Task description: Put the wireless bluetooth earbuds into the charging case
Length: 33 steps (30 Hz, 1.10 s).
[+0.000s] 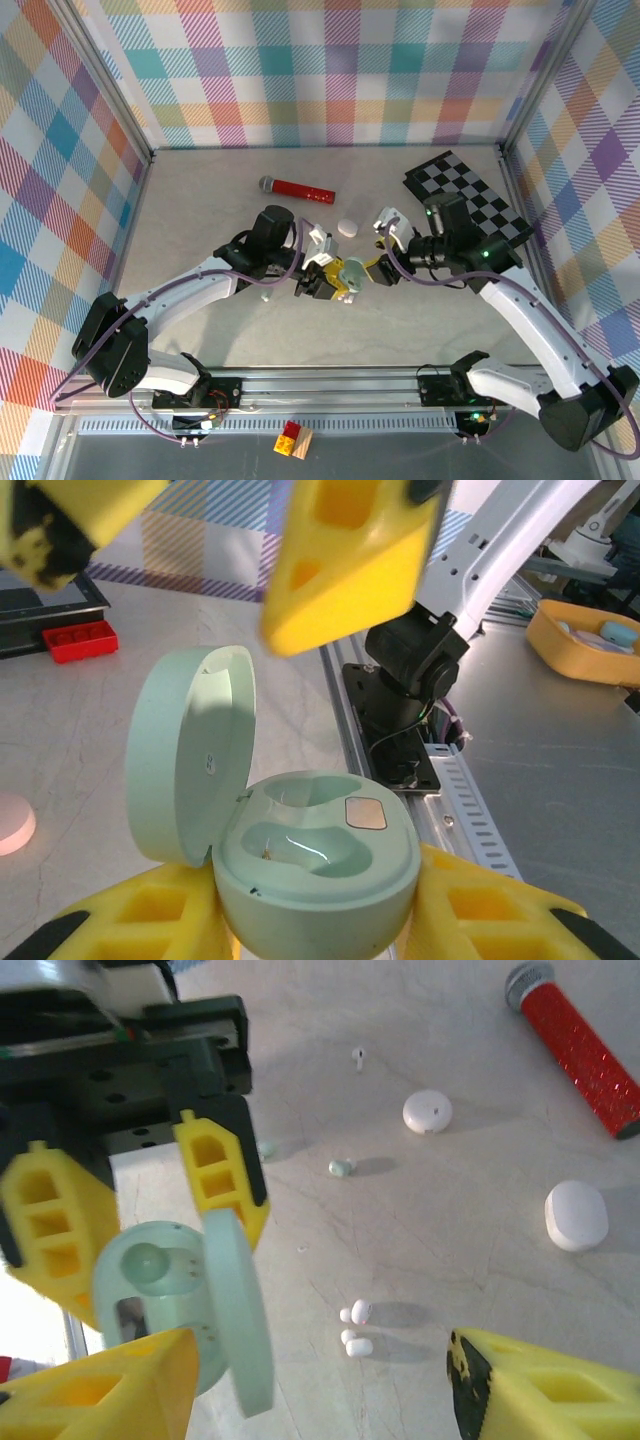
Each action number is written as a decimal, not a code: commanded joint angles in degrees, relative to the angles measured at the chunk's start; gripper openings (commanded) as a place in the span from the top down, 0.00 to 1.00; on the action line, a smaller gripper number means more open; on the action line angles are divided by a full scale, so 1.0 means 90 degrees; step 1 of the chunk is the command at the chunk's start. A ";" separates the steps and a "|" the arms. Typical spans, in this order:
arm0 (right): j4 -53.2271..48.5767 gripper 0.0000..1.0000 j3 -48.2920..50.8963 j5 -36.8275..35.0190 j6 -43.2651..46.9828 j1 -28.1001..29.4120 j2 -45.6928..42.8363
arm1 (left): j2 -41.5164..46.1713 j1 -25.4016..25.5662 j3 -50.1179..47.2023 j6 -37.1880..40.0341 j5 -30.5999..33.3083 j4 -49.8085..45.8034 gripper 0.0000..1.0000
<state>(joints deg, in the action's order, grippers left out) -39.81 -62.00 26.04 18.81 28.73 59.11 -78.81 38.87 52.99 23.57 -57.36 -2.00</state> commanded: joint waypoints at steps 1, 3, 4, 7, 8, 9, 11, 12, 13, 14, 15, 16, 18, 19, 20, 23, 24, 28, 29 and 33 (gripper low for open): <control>0.0709 0.32 0.0224 0.0584 -0.0376 -0.0117 -0.0438 | 0.0000 -0.0222 -0.0158 -0.0152 0.0042 0.0622 0.63; 0.1179 0.32 0.0416 0.0639 -0.0766 -0.0232 -0.0656 | 0.0006 -0.0378 -0.0255 -0.0350 0.0158 0.0949 0.63; 0.1474 0.32 0.0530 0.0633 -0.1045 -0.0325 -0.0754 | 0.0015 -0.0461 -0.0296 -0.0420 0.0218 0.1100 0.63; 0.2378 0.32 0.0959 0.0353 -0.2030 -0.0599 -0.0970 | 0.0073 -0.0712 -0.0437 -0.0622 0.0575 0.1538 0.64; 0.2596 0.32 0.1092 0.0137 -0.2306 -0.0681 -0.1012 | 0.0110 -0.0798 -0.0494 -0.0675 0.0728 0.1685 0.64; 0.2792 0.32 0.1217 -0.0080 -0.2595 -0.0767 -0.1035 | 0.0144 -0.0869 -0.0554 -0.0734 0.0861 0.1802 0.64; 0.3116 0.32 0.1459 -0.0393 -0.3189 -0.0927 -0.0995 | 0.0199 -0.1078 -0.0734 -0.0976 0.1070 0.2274 0.64; 0.3233 0.32 0.1541 -0.0520 -0.3448 -0.0962 -0.0946 | 0.0218 -0.1165 -0.0810 -0.1122 0.1130 0.2507 0.64; 0.3326 0.33 0.1627 -0.0590 -0.3672 -0.0966 -0.0843 | 0.0230 -0.1276 -0.0907 -0.1296 0.1196 0.2794 0.65; 0.3432 0.33 0.1711 -0.0536 -0.3857 -0.0966 -0.0728 | 0.0240 -0.1398 -0.0991 -0.1475 0.1265 0.3083 0.65; 0.3571 0.33 0.1788 -0.0413 -0.3998 -0.0966 -0.0594 | 0.0240 -0.1481 -0.1052 -0.1618 0.1315 0.3282 0.65; 0.3725 0.33 0.1891 -0.0238 -0.4109 -0.0966 -0.0438 | 0.0236 -0.1582 -0.1100 -0.1742 0.1384 0.3497 0.65; 0.4041 0.33 0.2087 0.0144 -0.3985 -0.0929 -0.0151 | 0.0240 -0.1758 -0.1155 -0.1859 0.1544 0.3668 0.65; 0.4073 0.32 0.2128 0.0233 -0.3805 -0.0878 -0.0025 | 0.0254 -0.1833 -0.1188 -0.1907 0.1629 0.3739 0.65; 0.4031 0.32 0.2124 0.0118 -0.3641 -0.0788 0.0123 | 0.0274 -0.1930 -0.1226 -0.1996 0.1734 0.3884 0.65; 0.3859 0.33 0.2053 -0.0198 -0.3050 -0.0472 0.0501 | 0.0332 -0.2251 -0.1341 -0.2256 0.1929 0.4235 0.65; 0.3764 0.33 0.1955 -0.0208 -0.2966 -0.0390 0.0703 | 0.0352 -0.2348 -0.1361 -0.2318 0.1991 0.4290 0.65; 0.3761 0.36 0.1591 -0.0334 -0.3231 -0.0062 0.1529 | 0.0444 -0.2627 -0.1386 -0.2457 0.2167 0.4379 0.65; 0.3943 0.38 0.1549 -0.0395 -0.3483 0.0041 0.1799 | 0.0472 -0.2689 -0.1405 -0.2509 0.2238 0.4417 0.65; 0.4282 0.41 0.1114 -0.0601 -0.4424 0.0492 0.3142 | 0.0629 -0.2839 -0.1548 -0.2844 0.2503 0.4789 0.65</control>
<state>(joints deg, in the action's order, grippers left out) -4.56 -48.88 22.24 -14.83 30.74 80.99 -75.46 14.44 40.45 1.08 -36.95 35.75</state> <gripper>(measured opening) 0.592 0.351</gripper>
